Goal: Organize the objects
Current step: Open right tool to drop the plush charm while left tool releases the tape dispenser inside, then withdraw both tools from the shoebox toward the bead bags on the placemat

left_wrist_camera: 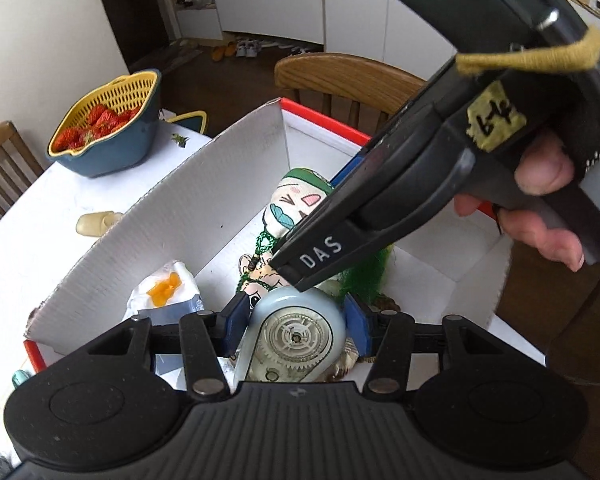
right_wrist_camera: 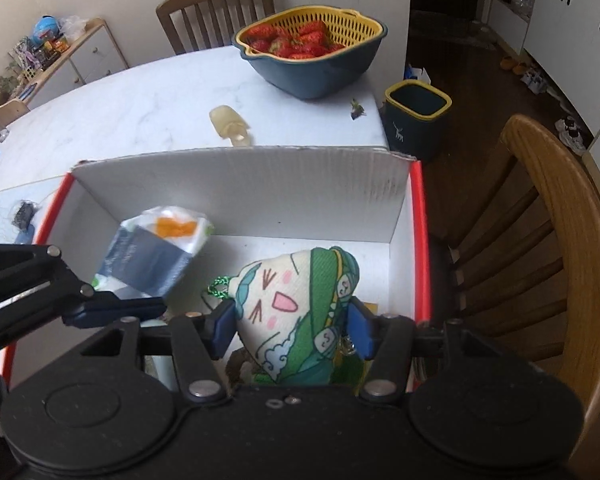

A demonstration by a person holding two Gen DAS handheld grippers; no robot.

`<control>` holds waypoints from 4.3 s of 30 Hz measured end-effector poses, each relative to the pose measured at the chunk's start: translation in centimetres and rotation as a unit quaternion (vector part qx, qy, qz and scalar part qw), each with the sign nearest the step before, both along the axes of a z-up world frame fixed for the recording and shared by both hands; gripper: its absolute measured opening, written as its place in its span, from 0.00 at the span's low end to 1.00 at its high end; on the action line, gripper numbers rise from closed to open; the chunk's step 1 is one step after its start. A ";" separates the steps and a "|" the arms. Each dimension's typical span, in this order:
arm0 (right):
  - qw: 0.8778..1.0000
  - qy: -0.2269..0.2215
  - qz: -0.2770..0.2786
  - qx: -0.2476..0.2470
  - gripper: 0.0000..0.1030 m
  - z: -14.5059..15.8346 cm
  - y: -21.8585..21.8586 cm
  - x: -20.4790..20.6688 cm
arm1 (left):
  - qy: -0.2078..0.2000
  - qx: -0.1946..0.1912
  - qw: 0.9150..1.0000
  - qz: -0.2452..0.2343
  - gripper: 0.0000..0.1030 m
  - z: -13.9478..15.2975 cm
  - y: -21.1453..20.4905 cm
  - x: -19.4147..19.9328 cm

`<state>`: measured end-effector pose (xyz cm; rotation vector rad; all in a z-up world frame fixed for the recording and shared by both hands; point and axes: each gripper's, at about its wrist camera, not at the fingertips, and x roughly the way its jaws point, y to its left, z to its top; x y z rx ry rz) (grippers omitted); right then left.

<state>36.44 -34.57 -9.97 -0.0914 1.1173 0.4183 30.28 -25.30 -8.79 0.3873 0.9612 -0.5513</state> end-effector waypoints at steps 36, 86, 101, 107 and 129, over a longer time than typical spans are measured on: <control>0.999 -0.006 -0.031 0.041 0.78 1.6 -0.7 -2.2 | 0.033 -0.048 0.997 0.043 0.64 -0.7 2.5 -0.2; 0.980 -0.121 -0.095 0.125 0.98 9.5 11.2 -16.6 | -0.067 -0.151 0.981 0.106 0.97 8.2 22.9 -8.5; 0.986 -0.103 -0.060 0.119 0.98 7.8 19.9 -17.6 | -0.089 -0.154 0.968 0.179 0.99 6.7 33.3 -7.7; 0.987 -0.098 -0.056 0.112 0.98 6.6 22.6 -17.4 | -0.091 -0.138 0.966 0.198 0.99 5.5 36.7 -6.9; 0.996 -0.044 -0.037 0.068 0.97 0.8 30.5 -13.7 | -0.059 -0.090 0.965 0.240 0.99 -1.6 44.0 -1.5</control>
